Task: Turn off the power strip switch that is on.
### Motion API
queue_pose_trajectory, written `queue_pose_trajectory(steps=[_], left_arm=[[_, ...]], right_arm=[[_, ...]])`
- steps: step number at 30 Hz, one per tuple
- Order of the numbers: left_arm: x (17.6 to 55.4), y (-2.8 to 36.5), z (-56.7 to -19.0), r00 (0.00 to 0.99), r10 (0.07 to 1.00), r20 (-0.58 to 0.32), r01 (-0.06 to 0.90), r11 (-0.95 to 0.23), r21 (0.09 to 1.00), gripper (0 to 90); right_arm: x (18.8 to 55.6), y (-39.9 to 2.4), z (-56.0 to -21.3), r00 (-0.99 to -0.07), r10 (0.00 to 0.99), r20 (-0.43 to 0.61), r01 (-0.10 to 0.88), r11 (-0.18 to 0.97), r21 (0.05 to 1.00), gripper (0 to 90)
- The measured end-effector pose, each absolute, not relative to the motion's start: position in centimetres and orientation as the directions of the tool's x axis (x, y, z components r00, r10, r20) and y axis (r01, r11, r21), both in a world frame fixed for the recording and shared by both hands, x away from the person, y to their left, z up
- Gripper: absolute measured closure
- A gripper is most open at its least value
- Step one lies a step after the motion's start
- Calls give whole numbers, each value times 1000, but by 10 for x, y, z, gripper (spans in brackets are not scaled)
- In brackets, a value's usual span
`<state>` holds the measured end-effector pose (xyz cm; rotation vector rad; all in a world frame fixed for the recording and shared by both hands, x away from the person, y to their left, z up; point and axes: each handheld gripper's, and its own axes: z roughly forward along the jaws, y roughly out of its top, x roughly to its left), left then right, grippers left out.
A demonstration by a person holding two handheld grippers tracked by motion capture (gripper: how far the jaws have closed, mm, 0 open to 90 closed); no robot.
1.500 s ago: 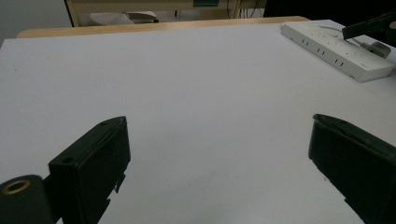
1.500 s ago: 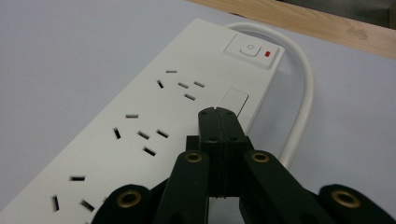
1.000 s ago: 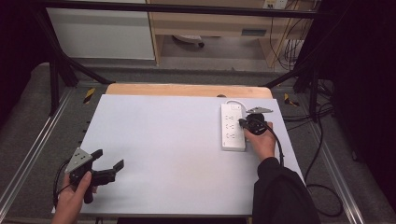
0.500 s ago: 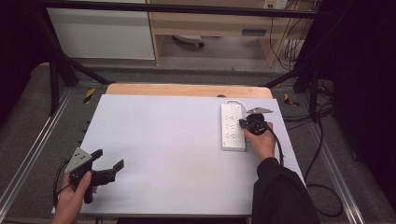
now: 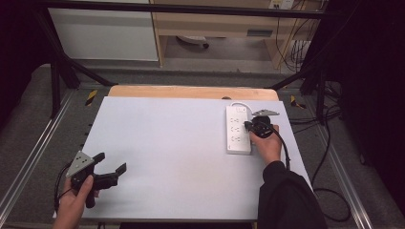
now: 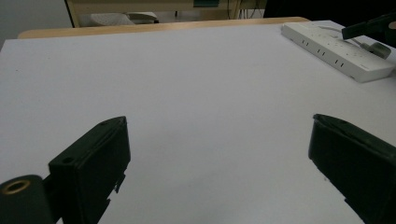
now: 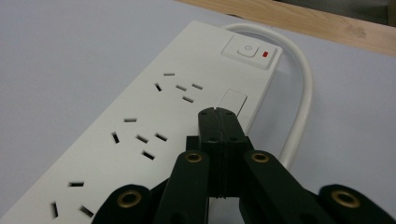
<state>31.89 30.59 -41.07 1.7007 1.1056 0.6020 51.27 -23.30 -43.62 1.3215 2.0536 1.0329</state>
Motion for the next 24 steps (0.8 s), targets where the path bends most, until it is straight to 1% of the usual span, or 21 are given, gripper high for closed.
queue_pose_trajectory(steps=[13, 20, 24], left_arm=[[319, 306, -411, 462, 882, -98, 397, -107, 912, 54], [319, 306, -411, 462, 881, -96, 398, -109, 911, 54], [319, 306, -411, 460, 882, -99, 397, -105, 912, 54]], right_arm=[[511, -235, -430, -414, 910, 6, 528, 235, 816, 900], [510, -235, -427, -412, 911, 17, 526, 222, 821, 867], [510, -235, -426, -412, 911, 26, 527, 215, 822, 809]])
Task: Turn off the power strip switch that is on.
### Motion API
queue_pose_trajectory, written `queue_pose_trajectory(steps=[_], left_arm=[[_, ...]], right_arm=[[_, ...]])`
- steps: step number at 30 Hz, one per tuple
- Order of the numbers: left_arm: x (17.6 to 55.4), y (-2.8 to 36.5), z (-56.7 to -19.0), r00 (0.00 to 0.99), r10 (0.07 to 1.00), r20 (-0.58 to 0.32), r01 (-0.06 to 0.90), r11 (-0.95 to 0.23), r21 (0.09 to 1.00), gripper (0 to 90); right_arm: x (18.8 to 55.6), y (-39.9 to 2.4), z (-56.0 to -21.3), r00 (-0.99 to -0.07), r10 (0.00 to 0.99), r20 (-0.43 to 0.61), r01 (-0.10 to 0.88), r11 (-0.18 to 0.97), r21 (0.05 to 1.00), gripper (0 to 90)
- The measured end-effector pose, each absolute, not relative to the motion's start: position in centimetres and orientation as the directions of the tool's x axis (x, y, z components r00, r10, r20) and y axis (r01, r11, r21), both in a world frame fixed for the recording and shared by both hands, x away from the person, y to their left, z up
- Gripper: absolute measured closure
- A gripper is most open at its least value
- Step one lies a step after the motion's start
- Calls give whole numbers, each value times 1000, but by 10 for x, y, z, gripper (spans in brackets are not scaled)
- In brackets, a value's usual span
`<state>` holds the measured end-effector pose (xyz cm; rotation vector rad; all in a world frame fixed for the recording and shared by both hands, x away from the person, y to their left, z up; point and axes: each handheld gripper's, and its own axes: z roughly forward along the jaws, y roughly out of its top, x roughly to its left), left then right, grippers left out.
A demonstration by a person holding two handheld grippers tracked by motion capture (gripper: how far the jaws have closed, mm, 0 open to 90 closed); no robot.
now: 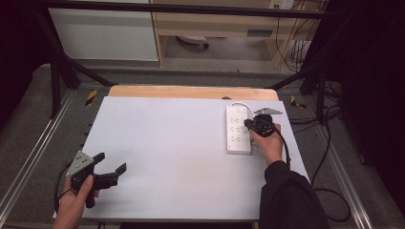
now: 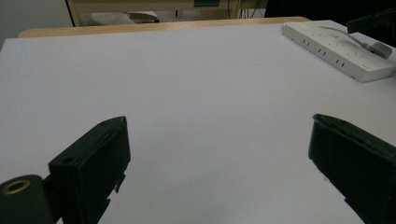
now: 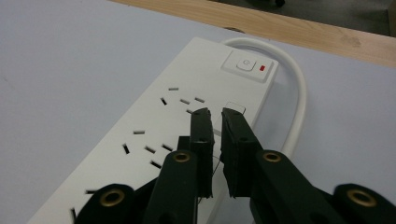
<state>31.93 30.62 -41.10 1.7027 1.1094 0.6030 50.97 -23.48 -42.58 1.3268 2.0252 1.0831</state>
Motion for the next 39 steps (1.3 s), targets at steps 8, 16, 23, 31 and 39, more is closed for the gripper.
queue_pose_trajectory(steps=[8, 16, 23, 31, 39], left_arm=[[319, 306, -411, 462, 882, -97, 399, -108, 911, 54], [319, 307, -411, 461, 882, -98, 397, -106, 912, 54], [319, 307, -411, 457, 884, -99, 396, -103, 912, 54], [319, 307, -411, 456, 884, -99, 397, -103, 912, 54], [319, 307, -411, 454, 885, -103, 397, -97, 913, 54]], right_arm=[[505, -235, -414, -416, 907, 71, 526, 177, 832, 497], [499, -236, -399, -400, 910, 108, 523, 130, 842, 180], [489, -244, -385, -394, 908, 142, 510, 88, 855, 63], [470, -255, -366, -400, 907, 128, 454, 75, 888, 37], [449, -265, -353, -414, 903, 117, 394, 62, 917, 40]])
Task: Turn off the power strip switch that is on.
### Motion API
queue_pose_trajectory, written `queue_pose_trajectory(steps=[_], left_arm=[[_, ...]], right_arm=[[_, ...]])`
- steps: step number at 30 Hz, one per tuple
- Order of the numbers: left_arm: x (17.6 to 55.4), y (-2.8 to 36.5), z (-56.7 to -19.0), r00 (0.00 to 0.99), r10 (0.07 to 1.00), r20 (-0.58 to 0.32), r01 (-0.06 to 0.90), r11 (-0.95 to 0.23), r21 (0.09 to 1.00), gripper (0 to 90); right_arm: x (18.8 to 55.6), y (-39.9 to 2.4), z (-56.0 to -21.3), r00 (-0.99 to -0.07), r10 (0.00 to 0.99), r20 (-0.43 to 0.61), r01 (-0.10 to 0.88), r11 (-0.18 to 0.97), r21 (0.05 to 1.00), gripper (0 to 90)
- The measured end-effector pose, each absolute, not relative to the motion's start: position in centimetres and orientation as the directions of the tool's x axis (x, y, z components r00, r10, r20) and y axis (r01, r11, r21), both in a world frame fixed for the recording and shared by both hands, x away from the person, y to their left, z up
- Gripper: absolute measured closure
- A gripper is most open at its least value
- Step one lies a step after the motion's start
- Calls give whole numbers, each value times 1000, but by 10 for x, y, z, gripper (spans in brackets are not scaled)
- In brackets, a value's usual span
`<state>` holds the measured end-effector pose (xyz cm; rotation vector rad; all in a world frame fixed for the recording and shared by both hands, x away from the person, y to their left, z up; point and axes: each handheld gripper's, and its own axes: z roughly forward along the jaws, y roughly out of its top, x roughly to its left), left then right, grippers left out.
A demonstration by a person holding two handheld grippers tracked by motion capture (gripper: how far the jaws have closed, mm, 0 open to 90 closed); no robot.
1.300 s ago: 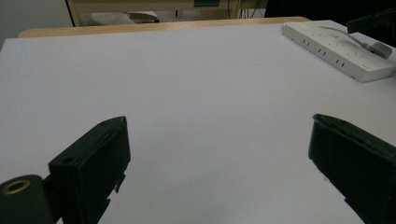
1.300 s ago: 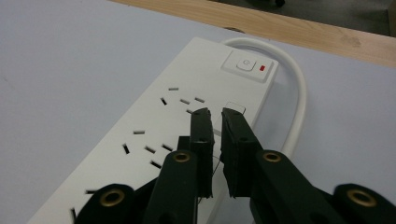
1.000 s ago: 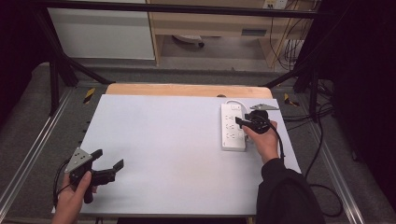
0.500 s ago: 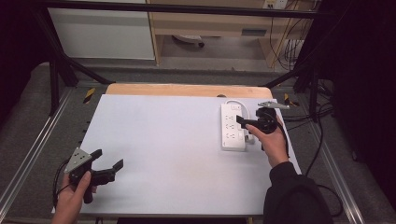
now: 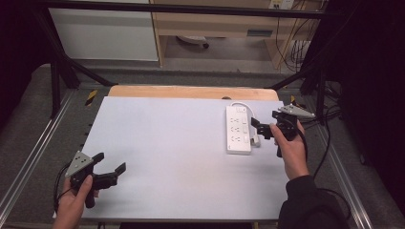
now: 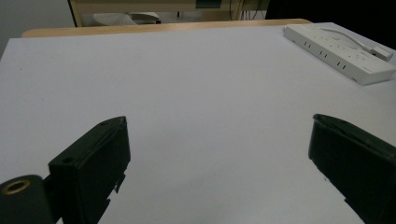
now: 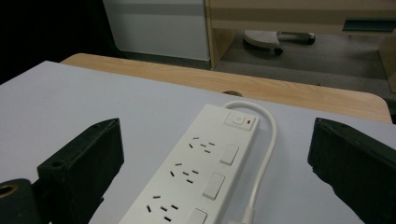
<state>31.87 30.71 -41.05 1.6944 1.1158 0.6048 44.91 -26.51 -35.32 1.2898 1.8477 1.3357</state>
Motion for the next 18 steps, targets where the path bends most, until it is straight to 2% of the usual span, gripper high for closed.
queue_pose_trajectory(steps=[18], left_arm=[[318, 308, -410, 451, 886, -109, 397, -90, 913, 54]], right_arm=[[404, -286, -356, -415, 907, 68, 311, 71, 948, 51]])
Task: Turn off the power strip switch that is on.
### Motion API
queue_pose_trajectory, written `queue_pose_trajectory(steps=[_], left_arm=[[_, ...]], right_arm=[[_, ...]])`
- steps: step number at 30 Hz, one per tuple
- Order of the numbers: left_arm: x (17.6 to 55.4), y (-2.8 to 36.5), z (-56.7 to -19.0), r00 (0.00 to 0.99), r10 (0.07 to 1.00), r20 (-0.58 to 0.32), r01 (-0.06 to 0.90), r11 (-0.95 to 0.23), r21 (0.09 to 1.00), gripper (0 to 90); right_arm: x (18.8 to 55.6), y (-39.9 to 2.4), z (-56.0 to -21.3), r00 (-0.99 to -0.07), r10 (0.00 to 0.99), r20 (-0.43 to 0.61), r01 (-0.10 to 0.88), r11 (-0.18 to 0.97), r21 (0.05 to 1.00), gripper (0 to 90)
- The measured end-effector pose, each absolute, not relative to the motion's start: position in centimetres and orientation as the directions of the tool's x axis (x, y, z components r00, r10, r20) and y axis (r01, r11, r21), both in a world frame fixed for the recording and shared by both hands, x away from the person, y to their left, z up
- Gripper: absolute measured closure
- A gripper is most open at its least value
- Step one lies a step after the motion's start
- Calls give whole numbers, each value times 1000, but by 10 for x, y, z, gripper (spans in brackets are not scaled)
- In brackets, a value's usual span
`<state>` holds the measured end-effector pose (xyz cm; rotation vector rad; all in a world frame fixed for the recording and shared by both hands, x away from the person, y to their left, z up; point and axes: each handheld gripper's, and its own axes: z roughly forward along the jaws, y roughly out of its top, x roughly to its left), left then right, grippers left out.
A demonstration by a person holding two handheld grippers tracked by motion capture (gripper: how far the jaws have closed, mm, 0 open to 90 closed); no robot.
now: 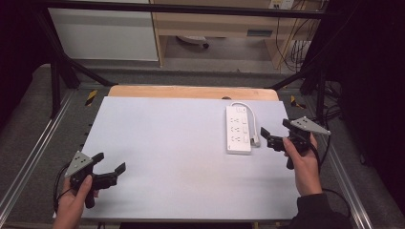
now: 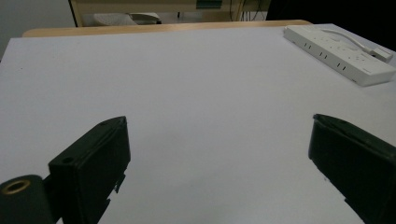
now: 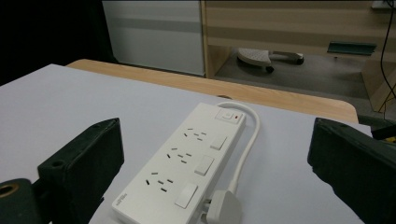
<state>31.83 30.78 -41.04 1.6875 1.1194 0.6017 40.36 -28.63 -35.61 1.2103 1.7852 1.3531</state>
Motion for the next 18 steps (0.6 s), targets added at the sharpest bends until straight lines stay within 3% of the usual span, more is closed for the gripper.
queue_pose_trajectory(steps=[18], left_arm=[[319, 309, -411, 444, 888, -120, 404, -79, 911, 54]], right_arm=[[374, -296, -381, -404, 914, 31, 290, 96, 952, 35]])
